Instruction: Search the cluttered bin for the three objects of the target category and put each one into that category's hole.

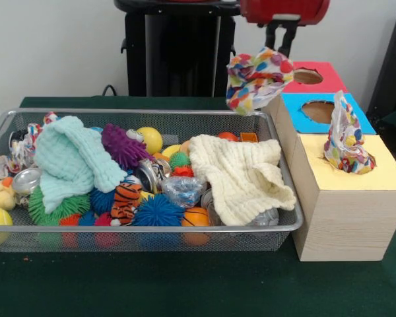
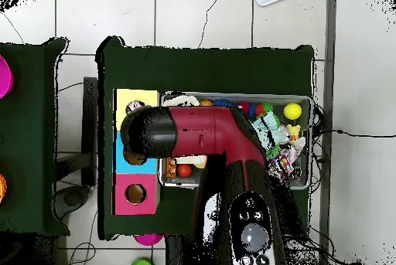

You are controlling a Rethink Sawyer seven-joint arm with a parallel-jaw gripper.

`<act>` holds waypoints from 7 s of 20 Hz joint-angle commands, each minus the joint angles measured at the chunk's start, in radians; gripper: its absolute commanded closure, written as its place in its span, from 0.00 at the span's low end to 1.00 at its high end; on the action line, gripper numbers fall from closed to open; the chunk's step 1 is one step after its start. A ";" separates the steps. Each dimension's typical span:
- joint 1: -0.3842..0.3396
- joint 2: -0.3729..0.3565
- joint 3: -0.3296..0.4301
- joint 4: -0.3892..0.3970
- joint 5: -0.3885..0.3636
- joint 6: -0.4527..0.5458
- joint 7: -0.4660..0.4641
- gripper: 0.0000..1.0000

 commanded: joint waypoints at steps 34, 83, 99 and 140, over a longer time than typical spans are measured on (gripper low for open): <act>0.230 0.190 -0.110 0.107 0.213 -0.271 0.458 1.00; 0.218 0.291 -0.123 -0.050 0.301 -0.256 0.274 1.00; 0.195 0.427 -0.066 -0.051 0.339 -0.469 0.344 1.00; 0.290 0.320 -0.194 -0.025 0.457 -0.160 0.367 0.00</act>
